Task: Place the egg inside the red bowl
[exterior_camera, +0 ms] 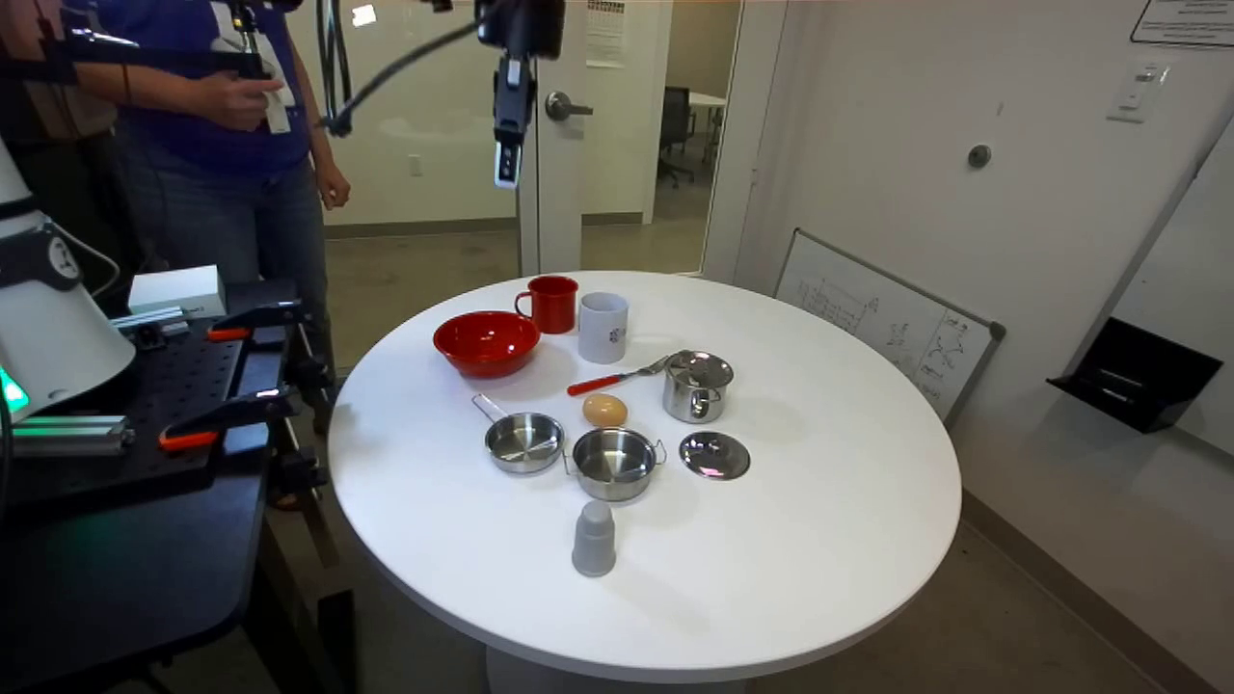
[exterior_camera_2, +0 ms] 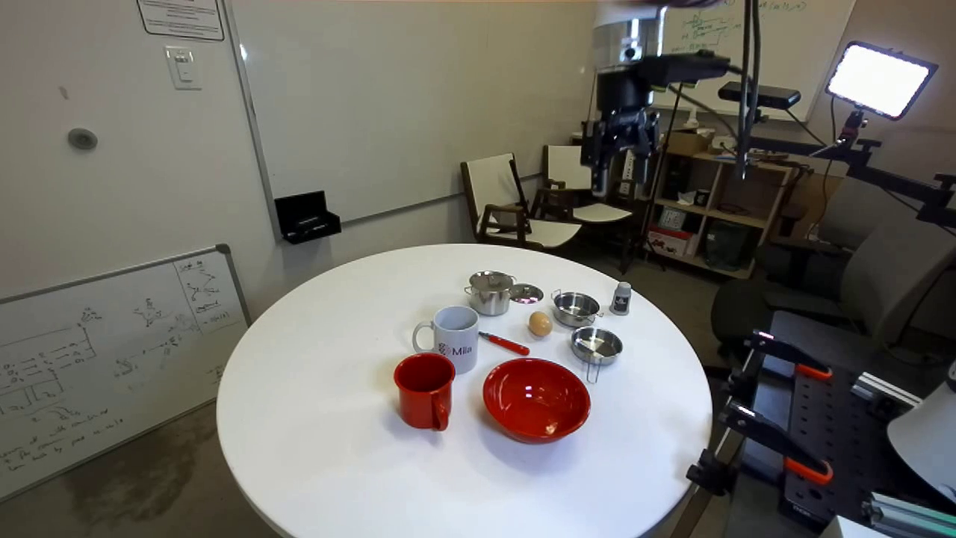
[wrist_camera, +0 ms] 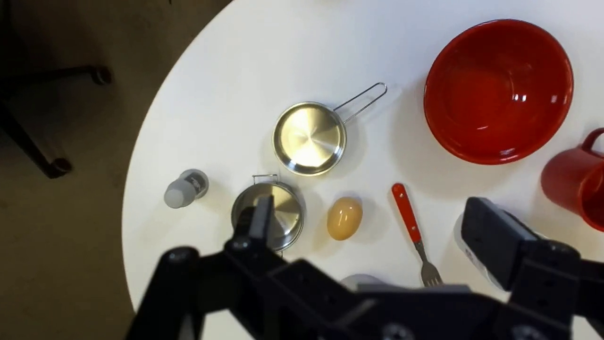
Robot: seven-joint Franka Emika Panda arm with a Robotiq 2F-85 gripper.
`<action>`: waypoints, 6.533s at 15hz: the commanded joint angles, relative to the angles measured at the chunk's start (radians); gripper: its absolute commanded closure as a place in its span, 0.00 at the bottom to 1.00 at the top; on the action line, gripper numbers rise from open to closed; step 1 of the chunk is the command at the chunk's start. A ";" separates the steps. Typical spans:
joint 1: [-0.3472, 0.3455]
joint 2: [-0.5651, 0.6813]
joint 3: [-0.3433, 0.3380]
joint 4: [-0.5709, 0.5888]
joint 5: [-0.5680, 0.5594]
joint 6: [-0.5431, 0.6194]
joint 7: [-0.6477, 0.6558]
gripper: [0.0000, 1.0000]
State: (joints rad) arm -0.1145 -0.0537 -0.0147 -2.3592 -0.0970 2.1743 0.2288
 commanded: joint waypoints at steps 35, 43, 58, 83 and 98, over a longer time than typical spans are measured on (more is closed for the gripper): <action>0.048 0.877 -0.062 0.506 0.217 0.338 0.049 0.00; 0.056 0.942 -0.066 0.558 0.246 0.342 0.082 0.00; 0.069 0.953 -0.090 0.559 0.241 0.345 0.127 0.72; 0.044 0.585 0.049 0.294 0.172 0.145 -0.412 0.53; 0.064 0.610 0.130 0.160 0.257 0.298 -0.394 0.78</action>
State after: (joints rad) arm -0.0476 0.5612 0.1002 -2.1544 0.1221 2.4241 -0.1751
